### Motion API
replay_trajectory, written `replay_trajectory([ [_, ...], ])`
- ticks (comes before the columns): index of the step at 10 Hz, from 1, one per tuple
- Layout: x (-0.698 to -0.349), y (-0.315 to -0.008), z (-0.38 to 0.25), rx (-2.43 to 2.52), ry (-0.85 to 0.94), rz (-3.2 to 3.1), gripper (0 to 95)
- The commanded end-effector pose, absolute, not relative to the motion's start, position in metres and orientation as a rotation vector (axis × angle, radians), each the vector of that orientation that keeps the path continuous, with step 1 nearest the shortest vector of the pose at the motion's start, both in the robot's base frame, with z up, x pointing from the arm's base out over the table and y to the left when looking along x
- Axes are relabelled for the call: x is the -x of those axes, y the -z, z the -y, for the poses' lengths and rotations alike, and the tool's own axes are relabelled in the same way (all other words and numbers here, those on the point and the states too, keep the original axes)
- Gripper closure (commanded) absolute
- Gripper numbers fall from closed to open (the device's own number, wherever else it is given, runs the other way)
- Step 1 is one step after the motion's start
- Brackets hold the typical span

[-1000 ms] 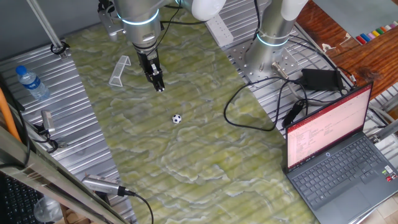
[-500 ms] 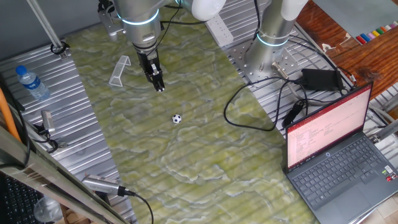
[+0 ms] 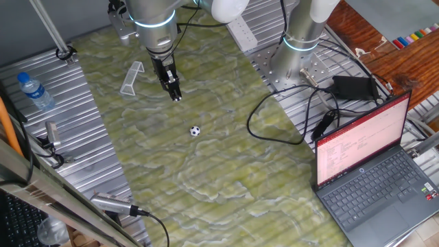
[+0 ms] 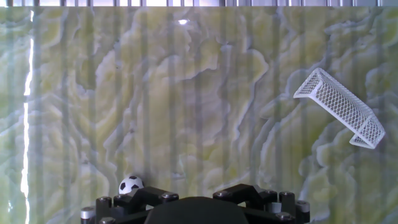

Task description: Push the soccer ball into the goal

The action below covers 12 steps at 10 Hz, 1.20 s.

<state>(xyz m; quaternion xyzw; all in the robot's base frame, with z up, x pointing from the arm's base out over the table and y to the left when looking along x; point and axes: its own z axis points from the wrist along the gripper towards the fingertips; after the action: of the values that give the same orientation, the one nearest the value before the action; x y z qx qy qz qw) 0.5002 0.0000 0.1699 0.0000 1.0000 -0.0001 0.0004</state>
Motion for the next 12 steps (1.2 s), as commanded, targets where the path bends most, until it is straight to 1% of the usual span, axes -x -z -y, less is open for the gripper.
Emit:
replay_trajectory([
  [1,-0.5001,-0.1698,-0.0002,0.059,-0.041,-3.099,95.0],
  [8,-0.5001,-0.1697,-0.0004,0.209,-0.027,-3.098,95.0],
  [10,-0.5000,-0.1691,-0.0005,0.364,-0.019,-3.090,95.0],
  [12,-0.5000,-0.1688,-0.0005,0.351,-0.018,-3.093,95.0],
])
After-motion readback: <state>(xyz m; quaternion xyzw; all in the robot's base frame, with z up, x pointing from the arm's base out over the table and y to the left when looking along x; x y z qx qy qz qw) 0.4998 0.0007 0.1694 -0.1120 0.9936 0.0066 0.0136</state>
